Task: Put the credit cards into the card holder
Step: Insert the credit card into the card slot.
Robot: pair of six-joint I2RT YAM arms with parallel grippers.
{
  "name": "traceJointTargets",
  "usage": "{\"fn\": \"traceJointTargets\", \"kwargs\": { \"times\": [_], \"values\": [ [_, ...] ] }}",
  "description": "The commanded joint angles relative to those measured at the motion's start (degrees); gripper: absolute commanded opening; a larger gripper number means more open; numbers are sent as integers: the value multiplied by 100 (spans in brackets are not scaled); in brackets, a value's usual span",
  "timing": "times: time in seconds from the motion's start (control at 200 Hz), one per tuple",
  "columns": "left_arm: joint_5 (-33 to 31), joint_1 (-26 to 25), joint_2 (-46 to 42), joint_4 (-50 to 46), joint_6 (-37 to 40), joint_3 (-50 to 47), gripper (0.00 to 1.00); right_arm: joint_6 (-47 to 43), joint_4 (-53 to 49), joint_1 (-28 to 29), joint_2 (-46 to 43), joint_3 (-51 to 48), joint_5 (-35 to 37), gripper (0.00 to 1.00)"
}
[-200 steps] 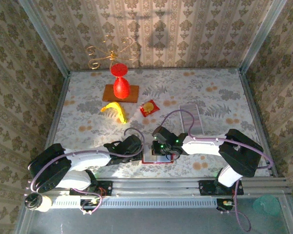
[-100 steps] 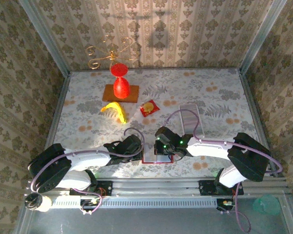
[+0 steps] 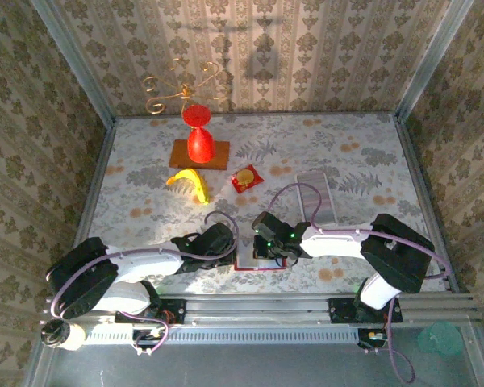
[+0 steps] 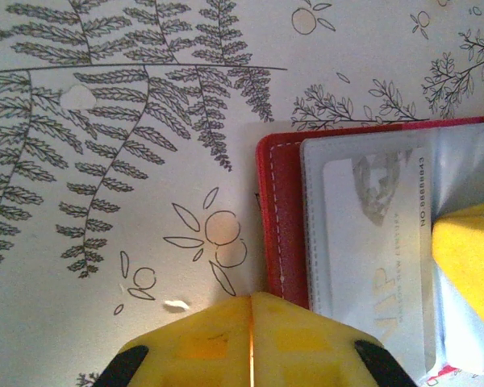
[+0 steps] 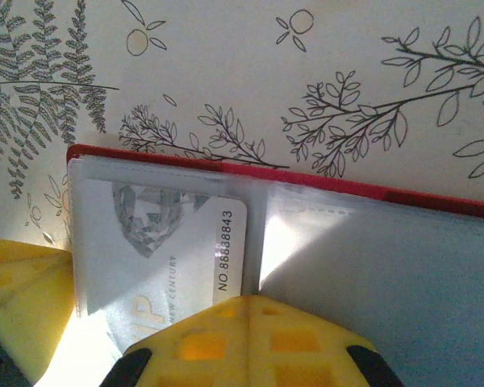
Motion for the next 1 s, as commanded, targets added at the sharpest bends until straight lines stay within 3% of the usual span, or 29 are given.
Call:
{"fn": "traceJointTargets", "kwargs": {
  "times": [0.0,0.21,0.35,0.505,0.995],
  "values": [
    [20,20,30,36,-79,-182,8,9,182,131,85,74,-75,2],
    [-35,20,-40,9,-101,-238,8,-25,-255,148,-394,-4,251,9],
    [-46,20,-110,-16,-88,-273,9,31,-720,166,-926,-181,571,22],
    [-70,20,-164,-11,-77,-295,9,212,-985,176,-1353,-504,669,27],
    [-53,-8,-208,-51,-70,-252,9,453,-1031,269,-1216,-746,615,40]
  ]
}}
